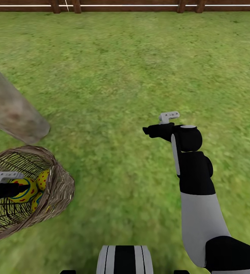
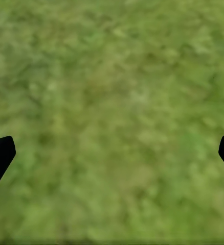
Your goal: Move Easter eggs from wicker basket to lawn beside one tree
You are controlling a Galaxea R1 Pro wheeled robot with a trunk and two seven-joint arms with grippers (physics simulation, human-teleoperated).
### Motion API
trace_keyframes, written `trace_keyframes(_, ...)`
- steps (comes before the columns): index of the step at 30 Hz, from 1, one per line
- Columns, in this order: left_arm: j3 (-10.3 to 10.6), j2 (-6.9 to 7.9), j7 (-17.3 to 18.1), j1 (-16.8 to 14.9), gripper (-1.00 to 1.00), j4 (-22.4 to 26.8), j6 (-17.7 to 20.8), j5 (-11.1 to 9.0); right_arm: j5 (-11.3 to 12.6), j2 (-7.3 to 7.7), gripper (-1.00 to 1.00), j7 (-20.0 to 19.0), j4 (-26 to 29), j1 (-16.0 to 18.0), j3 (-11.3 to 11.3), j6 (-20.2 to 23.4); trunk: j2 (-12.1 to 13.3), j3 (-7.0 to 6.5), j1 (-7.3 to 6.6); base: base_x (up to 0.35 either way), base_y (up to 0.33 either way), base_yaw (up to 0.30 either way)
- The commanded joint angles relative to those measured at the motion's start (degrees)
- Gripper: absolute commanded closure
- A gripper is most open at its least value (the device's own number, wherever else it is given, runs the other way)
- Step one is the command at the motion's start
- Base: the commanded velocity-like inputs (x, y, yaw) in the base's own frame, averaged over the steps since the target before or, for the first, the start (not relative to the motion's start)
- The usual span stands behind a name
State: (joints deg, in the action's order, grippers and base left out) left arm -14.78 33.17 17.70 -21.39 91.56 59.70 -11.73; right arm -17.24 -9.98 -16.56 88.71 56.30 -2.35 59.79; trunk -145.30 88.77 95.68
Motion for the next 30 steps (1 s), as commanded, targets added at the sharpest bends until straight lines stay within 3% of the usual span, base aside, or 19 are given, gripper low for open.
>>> trace_keyframes(1, -0.1, -0.01, 0.2, 0.0, -1.00, 0.0, 0.3, 0.0, -0.6, -0.02, -1.00, -0.5, 0.0, 0.0, 0.0, 0.2, 0.0, 0.04, -0.01, 0.039, 0.000, 0.000)
trace_keyframes(30, -0.1, -0.04, 0.2, -0.1, -1.00, 0.0, 0.3, -0.1, -0.6, -0.02, -1.00, -0.5, -0.8, 0.0, 0.0, 0.2, 0.0, 0.04, -0.01, 0.006, 0.042, 0.000)
